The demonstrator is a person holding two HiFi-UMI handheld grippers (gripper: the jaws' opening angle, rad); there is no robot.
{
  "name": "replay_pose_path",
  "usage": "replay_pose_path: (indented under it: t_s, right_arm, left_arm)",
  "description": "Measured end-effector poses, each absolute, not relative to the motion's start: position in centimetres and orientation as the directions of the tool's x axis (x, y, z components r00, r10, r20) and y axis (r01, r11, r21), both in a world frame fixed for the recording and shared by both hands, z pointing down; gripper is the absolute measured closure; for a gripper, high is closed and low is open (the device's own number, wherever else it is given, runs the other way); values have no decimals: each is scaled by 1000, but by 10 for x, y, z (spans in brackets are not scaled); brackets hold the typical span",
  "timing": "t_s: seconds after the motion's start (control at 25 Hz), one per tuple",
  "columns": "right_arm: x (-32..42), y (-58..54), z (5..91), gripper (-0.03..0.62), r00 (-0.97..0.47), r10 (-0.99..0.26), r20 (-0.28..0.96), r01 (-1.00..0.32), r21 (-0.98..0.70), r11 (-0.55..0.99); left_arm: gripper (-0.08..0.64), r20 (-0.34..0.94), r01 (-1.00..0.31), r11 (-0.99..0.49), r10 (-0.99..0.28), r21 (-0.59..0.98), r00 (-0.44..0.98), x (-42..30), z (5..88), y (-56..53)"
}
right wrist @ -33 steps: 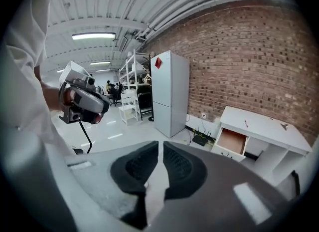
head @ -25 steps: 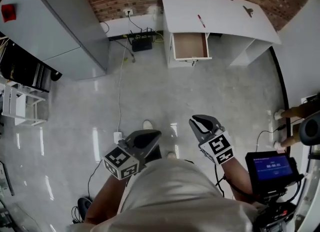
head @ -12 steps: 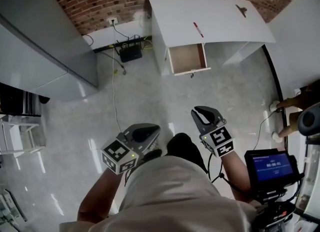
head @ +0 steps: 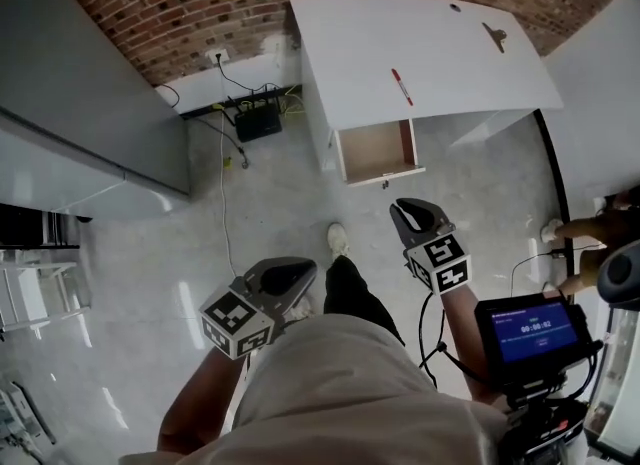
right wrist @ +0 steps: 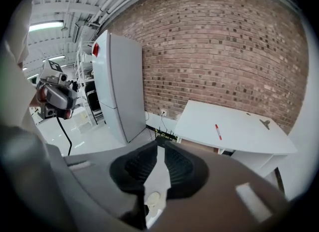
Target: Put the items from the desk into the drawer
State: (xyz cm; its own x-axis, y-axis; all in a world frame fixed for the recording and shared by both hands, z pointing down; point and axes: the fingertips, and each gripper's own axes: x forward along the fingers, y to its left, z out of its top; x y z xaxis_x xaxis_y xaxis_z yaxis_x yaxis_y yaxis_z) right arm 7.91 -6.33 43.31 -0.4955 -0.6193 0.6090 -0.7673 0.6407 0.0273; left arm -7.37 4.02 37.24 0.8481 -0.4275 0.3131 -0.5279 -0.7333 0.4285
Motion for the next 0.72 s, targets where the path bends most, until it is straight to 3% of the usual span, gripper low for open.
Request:
replay_pose_path:
  t_s: [0.24,0.72]
  right_arm:
    - [125,-213,463,558,-473,-611,634,-781,19,625]
    - [187,-419,558,543,-404,-577,709,-832,-22,555]
  left_arm:
    - [549,345,-570,-693,-456,442,821,-42,372,-67]
    - [540,407,-643,-618,-499,451,765,-4,385,-178]
